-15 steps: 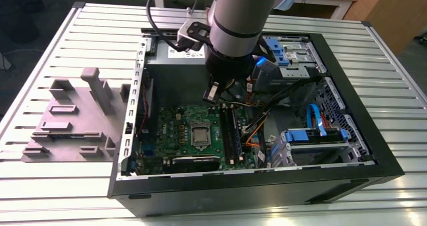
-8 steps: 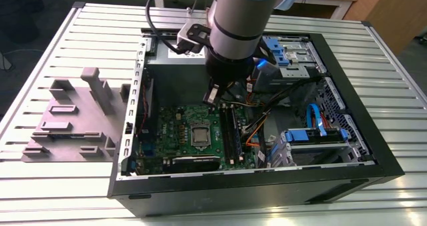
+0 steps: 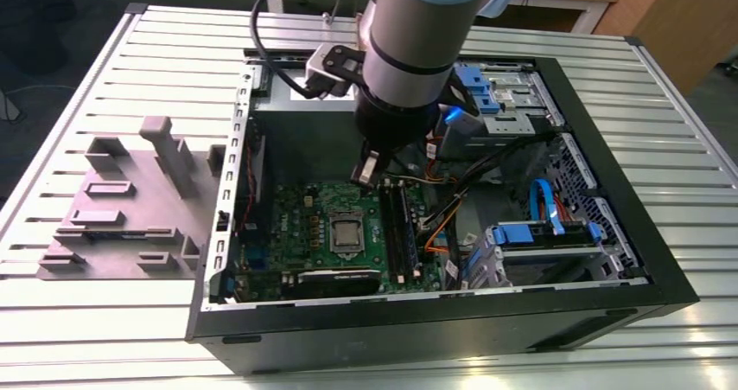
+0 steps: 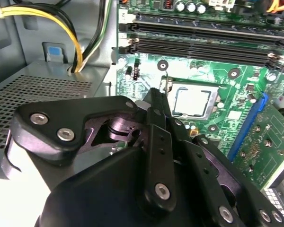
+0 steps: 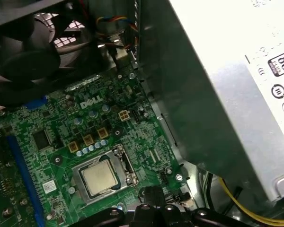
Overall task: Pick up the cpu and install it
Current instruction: 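Install the first cpu locking lever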
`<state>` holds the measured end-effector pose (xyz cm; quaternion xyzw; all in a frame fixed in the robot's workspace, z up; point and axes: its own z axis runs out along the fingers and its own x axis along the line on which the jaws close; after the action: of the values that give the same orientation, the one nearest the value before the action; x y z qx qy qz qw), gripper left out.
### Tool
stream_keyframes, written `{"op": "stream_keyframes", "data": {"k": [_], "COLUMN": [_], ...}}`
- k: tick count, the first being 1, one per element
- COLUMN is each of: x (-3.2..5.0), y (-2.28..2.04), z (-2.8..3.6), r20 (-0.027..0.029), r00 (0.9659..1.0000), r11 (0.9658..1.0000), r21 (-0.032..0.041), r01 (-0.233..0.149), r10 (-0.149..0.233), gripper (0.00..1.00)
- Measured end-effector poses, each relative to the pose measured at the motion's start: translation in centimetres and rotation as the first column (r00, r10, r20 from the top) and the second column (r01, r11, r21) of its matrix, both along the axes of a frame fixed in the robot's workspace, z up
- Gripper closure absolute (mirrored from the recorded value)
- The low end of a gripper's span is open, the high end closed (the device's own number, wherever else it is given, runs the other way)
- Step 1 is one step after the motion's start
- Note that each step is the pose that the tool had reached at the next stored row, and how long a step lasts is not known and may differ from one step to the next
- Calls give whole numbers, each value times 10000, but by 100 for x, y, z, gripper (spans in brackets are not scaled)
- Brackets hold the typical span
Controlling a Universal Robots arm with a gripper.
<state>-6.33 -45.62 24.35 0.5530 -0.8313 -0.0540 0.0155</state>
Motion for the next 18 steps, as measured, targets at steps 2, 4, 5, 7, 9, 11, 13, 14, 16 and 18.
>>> {"op": "stream_keyframes", "data": {"k": [2,4,5,7,9,11,13,14,16,18], "x": [0,0,0,0,0,0,0,0,0,0], "y": [-22,-45,-56,-75,-99,-129,-183,-203,-263,-294], "z": [0,0,-1,-1,-1,-2,-4,-4,-5,-6], "r20": [0,0,1,0,0,0,-1,-1,-1,-2], "r00": [10000,10000,10000,10000,10000,10000,10000,10000,10000,10000], "r11": [10000,10000,10000,10000,10000,10000,9999,9999,9999,9999], "r21": [-24,-45,-53,-75,-90,-100,-111,-115,-126,-136], "r01": [0,0,0,0,0,1,1,0,1,0], "r10": [0,0,0,0,0,-1,-1,0,-1,0], "gripper": [90,90,90,90,90,90,90,90,90,90]}}
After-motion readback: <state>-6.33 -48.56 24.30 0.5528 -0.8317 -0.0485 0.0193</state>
